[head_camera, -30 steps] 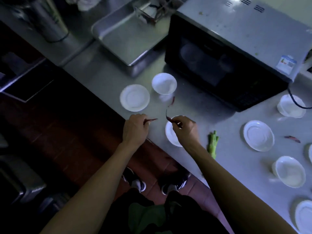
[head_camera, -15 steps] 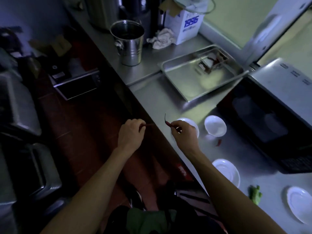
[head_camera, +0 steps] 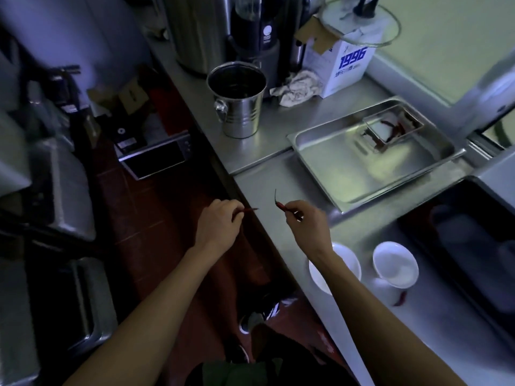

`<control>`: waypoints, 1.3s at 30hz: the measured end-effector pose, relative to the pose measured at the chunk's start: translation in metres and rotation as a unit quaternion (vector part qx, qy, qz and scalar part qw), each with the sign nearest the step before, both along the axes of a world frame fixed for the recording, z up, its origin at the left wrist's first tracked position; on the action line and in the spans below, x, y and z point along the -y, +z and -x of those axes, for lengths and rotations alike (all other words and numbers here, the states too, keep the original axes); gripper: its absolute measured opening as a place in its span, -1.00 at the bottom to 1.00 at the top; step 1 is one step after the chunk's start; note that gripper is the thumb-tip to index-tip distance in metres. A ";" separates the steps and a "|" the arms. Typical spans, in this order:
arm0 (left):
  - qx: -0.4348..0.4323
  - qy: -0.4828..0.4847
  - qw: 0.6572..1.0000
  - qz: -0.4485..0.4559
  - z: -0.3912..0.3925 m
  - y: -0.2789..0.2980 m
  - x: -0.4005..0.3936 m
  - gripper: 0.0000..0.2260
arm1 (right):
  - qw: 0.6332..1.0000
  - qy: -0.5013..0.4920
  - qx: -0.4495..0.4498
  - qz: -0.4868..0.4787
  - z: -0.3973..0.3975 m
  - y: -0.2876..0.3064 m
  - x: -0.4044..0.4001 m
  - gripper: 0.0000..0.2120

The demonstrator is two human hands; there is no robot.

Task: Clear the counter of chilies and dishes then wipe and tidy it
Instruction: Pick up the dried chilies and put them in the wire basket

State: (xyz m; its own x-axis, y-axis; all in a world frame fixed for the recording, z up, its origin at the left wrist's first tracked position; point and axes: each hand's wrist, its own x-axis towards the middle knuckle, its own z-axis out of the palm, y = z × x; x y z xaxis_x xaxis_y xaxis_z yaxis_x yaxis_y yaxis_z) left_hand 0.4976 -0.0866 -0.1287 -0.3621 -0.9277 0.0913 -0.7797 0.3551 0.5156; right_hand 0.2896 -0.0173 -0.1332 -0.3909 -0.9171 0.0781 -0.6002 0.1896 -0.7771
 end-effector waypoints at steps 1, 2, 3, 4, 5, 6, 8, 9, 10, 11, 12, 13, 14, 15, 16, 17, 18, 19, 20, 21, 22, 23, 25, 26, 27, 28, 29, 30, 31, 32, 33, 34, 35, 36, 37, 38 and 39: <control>0.011 -0.016 1.000 0.007 0.011 0.002 0.012 -0.91 | 1.000 -0.013 0.008 0.005 0.009 -0.001 0.010 -0.86; 0.022 -0.033 0.999 0.013 0.022 0.004 0.025 -0.91 | 1.000 -0.025 0.016 0.009 0.018 -0.001 0.020 -0.86; 0.031 -0.049 0.998 0.018 0.035 0.005 0.038 -0.92 | 0.999 -0.037 0.022 0.012 0.029 -0.001 0.028 -0.86; 0.037 -0.062 0.997 0.020 0.047 0.006 0.050 -0.93 | 0.998 -0.049 0.027 0.013 0.040 -0.002 0.036 -0.86; 0.040 -0.073 0.996 0.021 0.060 0.007 0.062 -0.93 | 0.997 -0.062 0.036 0.013 0.052 -0.002 0.043 -0.85; 0.040 -0.081 0.996 0.020 0.073 0.008 0.073 -0.94 | 0.996 -0.075 0.050 0.012 0.065 -0.003 0.048 -0.84; 0.042 -0.096 0.994 0.013 0.098 0.008 0.089 -0.94 | 0.992 -0.106 0.066 0.010 0.087 -0.003 0.053 -0.84; 0.049 -0.102 0.994 0.008 0.110 0.009 0.096 -0.94 | 0.991 -0.121 0.063 0.008 0.098 -0.003 0.055 -0.84; 0.053 -0.109 0.993 0.005 0.122 0.009 0.101 -0.93 | 0.989 -0.132 0.059 0.006 0.108 -0.003 0.056 -0.85; 0.052 -0.120 0.991 0.004 0.135 0.010 0.106 -0.91 | 0.988 -0.142 0.054 0.005 0.117 -0.003 0.056 -0.85; 0.048 -0.136 0.990 0.005 0.146 0.010 0.110 -0.89 | 0.987 -0.153 0.050 0.005 0.127 -0.002 0.055 -0.85; 0.045 -0.155 0.987 0.008 0.158 0.010 0.114 -0.88 | 0.985 -0.166 0.048 0.004 0.136 -0.002 0.054 -0.85; 0.046 -0.175 0.984 0.010 0.171 0.011 0.116 -0.88 | 0.982 -0.180 0.052 0.003 0.144 -0.003 0.051 -0.84; 0.050 -0.193 0.980 0.009 0.183 0.012 0.118 -0.89 | 0.979 -0.194 0.057 0.000 0.152 -0.003 0.049 -0.83; 0.055 -0.208 0.977 0.008 0.196 0.013 0.120 -0.90 | 0.977 -0.206 0.059 -0.001 0.160 -0.002 0.047 -0.83; 0.059 -0.221 0.974 0.007 0.208 0.014 0.122 -0.92 | 0.975 -0.217 0.054 0.004 0.166 -0.002 0.045 -0.83; 0.062 -0.233 0.970 0.006 0.220 0.015 0.124 -0.94 | 0.973 -0.226 0.044 0.013 0.172 -0.002 0.043 -0.83; 0.063 -0.247 0.967 0.003 0.231 0.015 0.126 -0.95 | 0.971 -0.236 0.036 0.020 0.178 -0.002 0.042 -0.84; 0.060 -0.261 0.963 -0.001 0.241 0.015 0.128 -0.96 | 0.969 -0.246 0.031 0.021 0.183 -0.001 0.042 -0.84; 0.051 -0.277 0.960 -0.006 0.250 0.016 0.130 -0.96 | 0.966 -0.256 0.029 0.018 0.188 0.000 0.041 -0.84; 0.040 -0.293 0.955 -0.011 0.258 0.015 0.134 -0.96 | 0.964 -0.264 0.025 0.016 0.192 0.000 0.041 -0.84; 0.032 -0.311 0.950 -0.014 0.266 0.015 0.138 -0.95 | 0.962 -0.271 0.022 0.017 0.196 0.000 0.041 -0.84; 0.025 -0.342 0.939 -0.016 0.280 0.013 0.146 -0.94 | 0.958 -0.285 0.016 0.021 0.201 -0.001 0.043 -0.84; 0.024 -0.355 0.934 -0.016 0.287 0.012 0.151 -0.93 | 0.956 -0.293 0.015 0.021 0.204 -0.001 0.044 -0.84; 0.024 -0.366 0.930 -0.016 0.295 0.011 0.156 -0.93 | 0.953 -0.302 0.013 0.018 0.206 -0.001 0.046 -0.83; 0.026 -0.374 0.927 -0.016 0.302 0.009 0.162 -0.92 | 0.950 -0.312 0.011 0.012 0.209 -0.001 0.048 -0.83; 0.031 -0.382 0.923 -0.017 0.309 0.006 0.168 -0.92 | 0.947 -0.322 0.008 0.006 0.212 -0.001 0.051 -0.83; 0.036 -0.390 0.920 -0.020 0.316 0.004 0.175 -0.91 | 0.943 -0.333 0.004 0.002 0.215 -0.001 0.054 -0.83; 0.040 -0.397 0.917 -0.023 0.323 0.001 0.182 -0.90 | 0.939 -0.344 0.001 0.002 0.217 -0.001 0.058 -0.83; 0.043 -0.403 0.914 -0.027 0.330 -0.002 0.189 -0.89 | 0.936 -0.353 -0.002 0.002 0.220 0.000 0.062 -0.83; 0.045 -0.410 0.911 -0.029 0.337 -0.005 0.197 -0.89 | 0.933 -0.361 -0.004 -0.001 0.222 0.000 0.067 -0.83; 0.045 -0.416 0.908 -0.029 0.344 -0.008 0.206 -0.89 | 0.930 -0.366 -0.004 -0.006 0.225 0.000 0.073 -0.84; 0.042 -0.422 0.905 -0.026 0.351 -0.011 0.214 -0.89 | 0.929 -0.371 -0.003 -0.013 0.228 0.000 0.080 -0.84; 0.040 -0.426 0.904 -0.023 0.357 -0.013 0.221 -0.89 | 0.927 -0.375 -0.003 -0.019 0.231 0.000 0.086 -0.84; 0.037 -0.429 0.902 -0.021 0.365 -0.015 0.229 -0.90 | 0.924 -0.382 -0.003 -0.025 0.235 0.000 0.093 -0.83; 0.035 -0.430 0.902 -0.020 0.373 -0.017 0.237 -0.90 | 0.920 -0.391 -0.003 -0.028 0.238 0.000 0.100 -0.83; 0.034 -0.433 0.901 -0.021 0.381 -0.018 0.244 -0.90 | 0.915 -0.401 -0.001 -0.030 0.242 -0.001 0.107 -0.84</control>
State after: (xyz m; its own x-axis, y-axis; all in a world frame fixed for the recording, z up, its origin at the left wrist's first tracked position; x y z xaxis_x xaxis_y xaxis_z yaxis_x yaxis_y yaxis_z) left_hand 0.1166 -0.3303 -0.1462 -0.9547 -0.2973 0.0128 -0.2505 0.8261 0.5048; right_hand 0.0481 -0.1244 -0.1341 -0.9407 -0.3371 0.0382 -0.2499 0.6121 -0.7503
